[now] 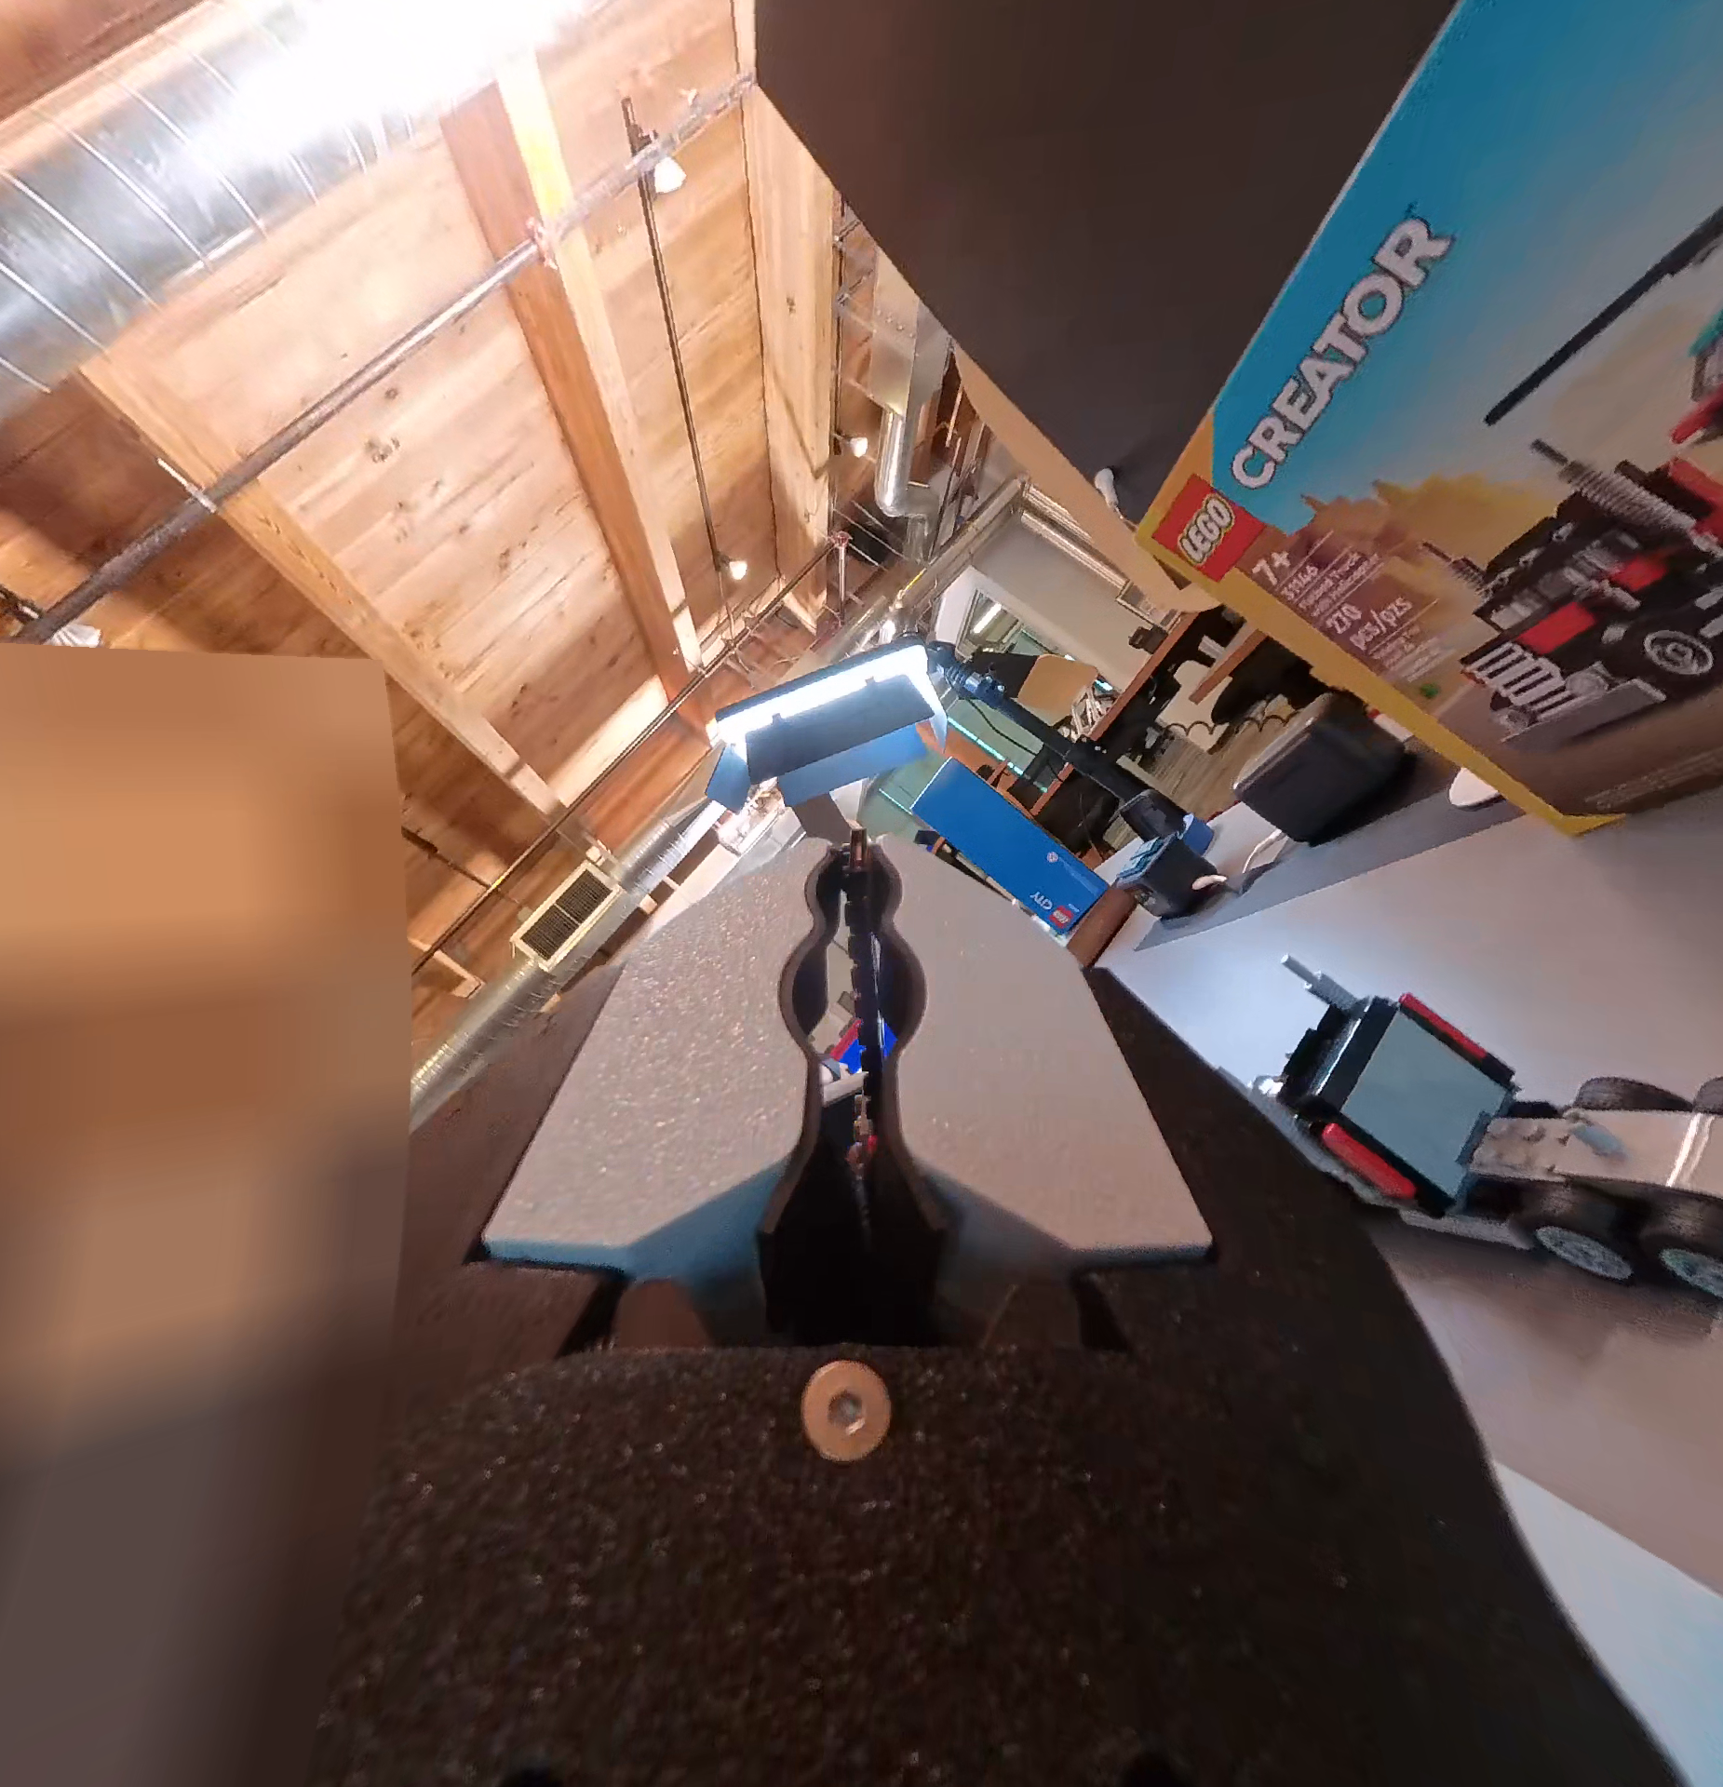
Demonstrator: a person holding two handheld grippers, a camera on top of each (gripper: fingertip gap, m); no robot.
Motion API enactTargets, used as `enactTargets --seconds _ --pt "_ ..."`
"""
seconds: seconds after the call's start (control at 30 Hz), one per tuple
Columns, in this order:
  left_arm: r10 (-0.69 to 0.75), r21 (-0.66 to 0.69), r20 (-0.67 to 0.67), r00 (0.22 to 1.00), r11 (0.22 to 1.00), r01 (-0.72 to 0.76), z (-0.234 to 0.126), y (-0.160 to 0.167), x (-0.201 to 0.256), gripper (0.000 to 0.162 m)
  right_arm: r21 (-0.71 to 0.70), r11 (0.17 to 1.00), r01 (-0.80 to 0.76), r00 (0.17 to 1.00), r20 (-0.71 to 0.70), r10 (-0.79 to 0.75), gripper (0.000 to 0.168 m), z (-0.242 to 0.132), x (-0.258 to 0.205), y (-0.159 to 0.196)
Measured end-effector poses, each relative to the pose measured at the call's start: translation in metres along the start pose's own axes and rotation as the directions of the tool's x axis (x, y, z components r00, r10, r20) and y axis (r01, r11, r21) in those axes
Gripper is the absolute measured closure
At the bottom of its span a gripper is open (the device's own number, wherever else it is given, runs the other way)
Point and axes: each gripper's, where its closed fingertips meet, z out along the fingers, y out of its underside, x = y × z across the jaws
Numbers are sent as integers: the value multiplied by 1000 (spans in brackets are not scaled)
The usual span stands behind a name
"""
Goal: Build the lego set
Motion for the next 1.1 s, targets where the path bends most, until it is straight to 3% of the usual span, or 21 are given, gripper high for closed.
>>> enactTargets --seconds 0.17,0.33,0.4,0.47,0.57,0.67,0.73,0.9,1.1 --pt "44 -24 -3 999 999 -44 -1 4 -1 137 0 998 -62 998 -18 62 164 2 7 13" --pt "21 -36 -38 999 999 -23 -5 6 -2 138 -27 997 -72 997 -13 71 164 0 6 18" --pt "-12 -42 -78 997 999 9 -8 8 -3 138 -94 995 -18 1000 10 19 161 -2 2 21" --pt "-59 -66 -130 990 997 51 -12 12 -3 138 -207 971 117 993 25 -114 143 -8 1 26" --pt "-120 -137 -271 955 987 85 -20 23 4 138 -377 840 389 919 97 -382 123 -24 5 29" --pt "-181 -268 -451 874 962 61 -36 45 22 138 -526 620 583 785 169 -595 118 -43 17 32" --pt "-209 -334 -500 841 942 35 -45 62 26 138 -577 514 634 720 200 -664 119 -52 25 34" --pt "-258 -430 -564 785 903 -12 -58 86 31 138 -678 367 637 708 324 -628 126 -70 37 67" --pt "-307 -523 -583 752 850 -59 -61 109 41 138 -773 197 603 702 396 -592 123 -88 57 102"
